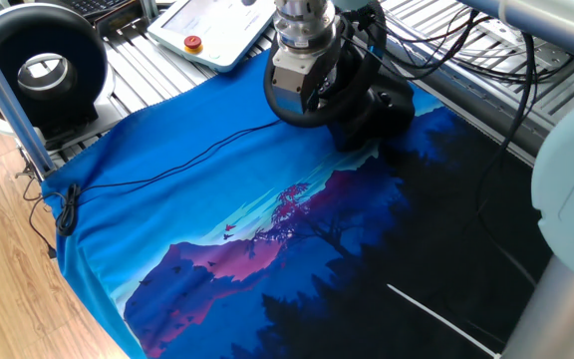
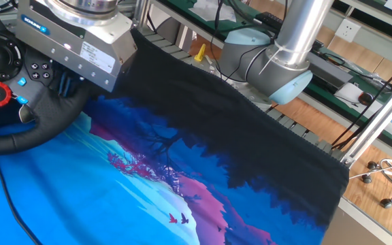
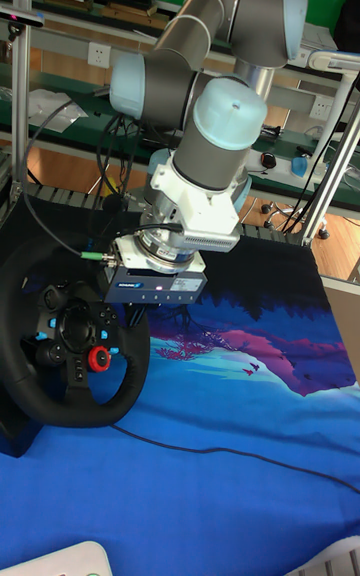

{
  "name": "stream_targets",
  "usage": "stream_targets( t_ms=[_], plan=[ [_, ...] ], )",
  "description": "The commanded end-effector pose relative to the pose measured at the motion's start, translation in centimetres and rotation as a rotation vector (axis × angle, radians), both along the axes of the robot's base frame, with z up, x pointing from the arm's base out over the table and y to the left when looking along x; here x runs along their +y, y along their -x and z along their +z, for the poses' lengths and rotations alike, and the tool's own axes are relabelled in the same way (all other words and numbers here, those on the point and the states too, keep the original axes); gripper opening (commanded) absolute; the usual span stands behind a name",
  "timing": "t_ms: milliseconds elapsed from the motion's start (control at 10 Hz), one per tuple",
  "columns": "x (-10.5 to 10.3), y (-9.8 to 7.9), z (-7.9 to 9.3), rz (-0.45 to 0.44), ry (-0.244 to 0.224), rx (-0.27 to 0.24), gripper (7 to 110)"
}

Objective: Rotate the steering wheel 90 degrees clockwise

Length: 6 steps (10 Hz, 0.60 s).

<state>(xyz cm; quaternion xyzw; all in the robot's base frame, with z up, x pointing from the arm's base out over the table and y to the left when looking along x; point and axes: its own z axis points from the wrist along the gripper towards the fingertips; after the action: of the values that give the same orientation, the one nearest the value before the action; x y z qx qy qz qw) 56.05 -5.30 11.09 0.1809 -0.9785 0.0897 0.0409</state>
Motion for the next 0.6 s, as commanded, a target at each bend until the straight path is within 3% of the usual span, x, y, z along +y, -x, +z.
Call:
stream_targets(
  t_ms=[0,500],
  plan=[
    [-0.3,-1.2,0.3,0.009,-0.025,-0.017,7],
    [0.2,-3.1,-0.1,0.004,-0.046,-0.092,7]
  ],
)
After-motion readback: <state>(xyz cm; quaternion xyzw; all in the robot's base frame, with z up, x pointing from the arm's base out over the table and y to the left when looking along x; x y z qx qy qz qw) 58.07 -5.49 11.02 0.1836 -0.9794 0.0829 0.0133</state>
